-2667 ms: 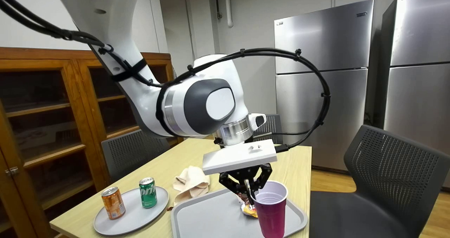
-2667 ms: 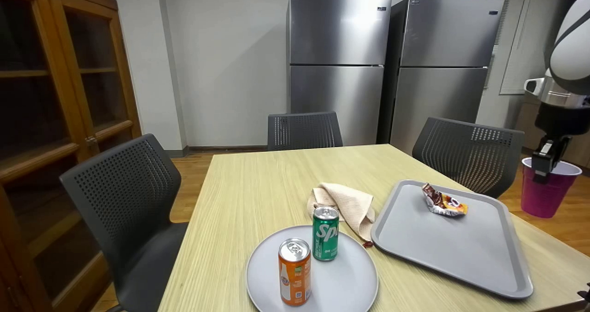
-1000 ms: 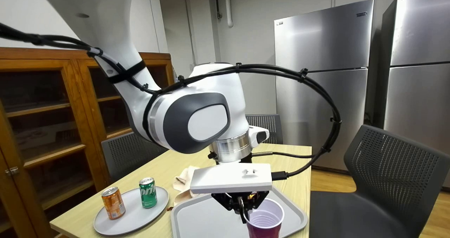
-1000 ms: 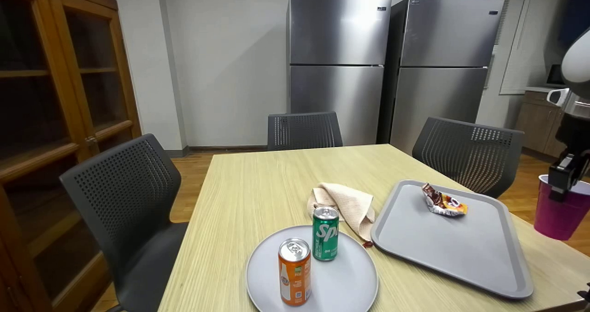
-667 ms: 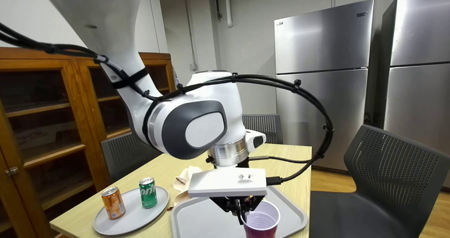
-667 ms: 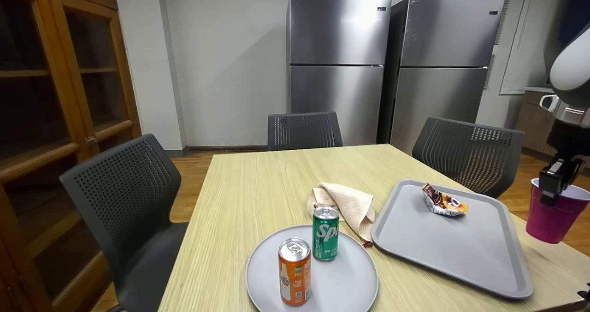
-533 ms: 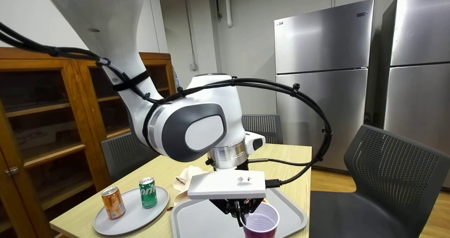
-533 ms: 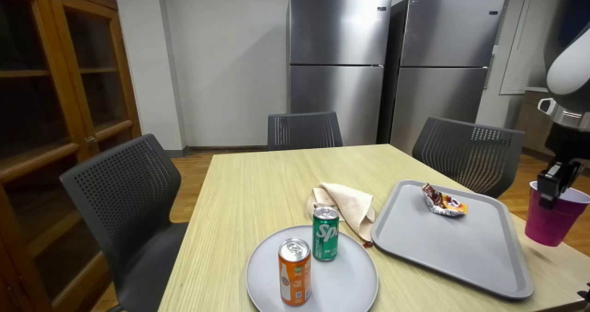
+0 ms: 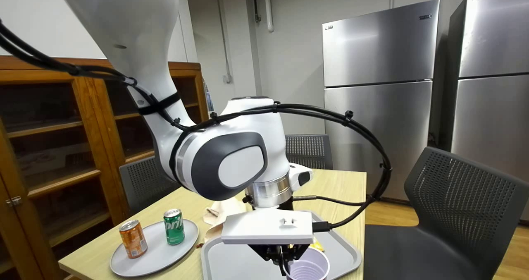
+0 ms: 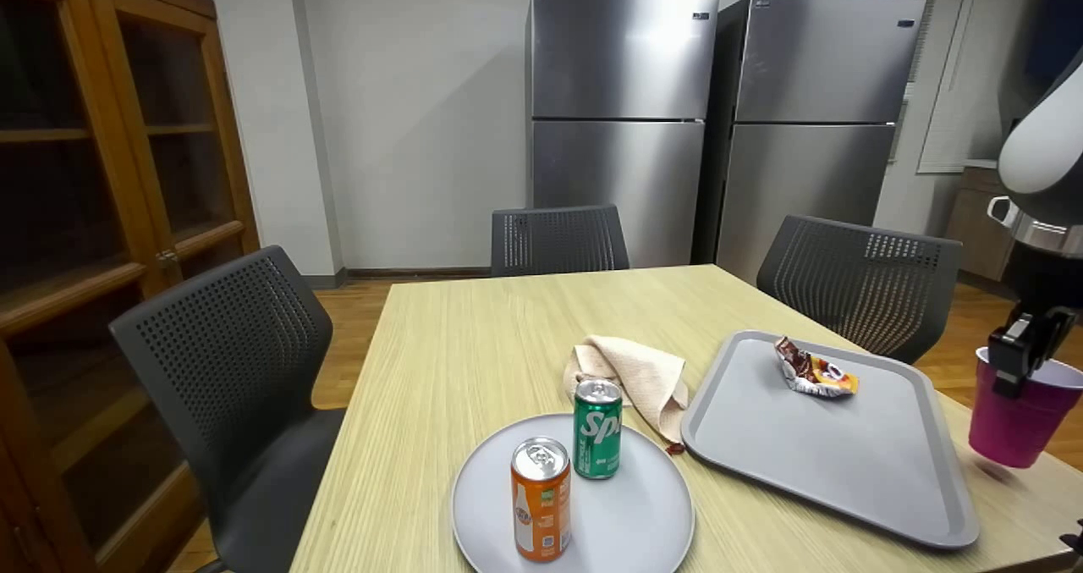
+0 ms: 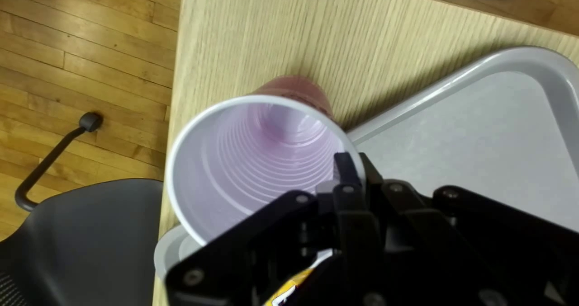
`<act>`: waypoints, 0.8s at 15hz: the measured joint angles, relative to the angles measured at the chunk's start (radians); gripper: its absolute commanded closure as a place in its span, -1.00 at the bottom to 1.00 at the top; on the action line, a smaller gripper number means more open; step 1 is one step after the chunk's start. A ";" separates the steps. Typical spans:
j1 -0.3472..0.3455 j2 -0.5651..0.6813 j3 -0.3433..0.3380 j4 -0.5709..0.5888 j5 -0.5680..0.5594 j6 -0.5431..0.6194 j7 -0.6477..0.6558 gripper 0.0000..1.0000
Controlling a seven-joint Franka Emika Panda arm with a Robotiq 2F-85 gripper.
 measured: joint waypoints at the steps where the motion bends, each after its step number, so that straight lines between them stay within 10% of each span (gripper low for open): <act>1: 0.000 0.005 0.000 0.001 0.004 0.002 0.000 0.98; 8: -0.001 0.042 -0.002 0.006 0.007 0.028 0.000 0.98; 9: -0.001 0.047 -0.003 0.007 0.007 0.033 0.000 0.41; 12: -0.001 0.059 -0.004 0.010 0.007 0.039 0.000 0.12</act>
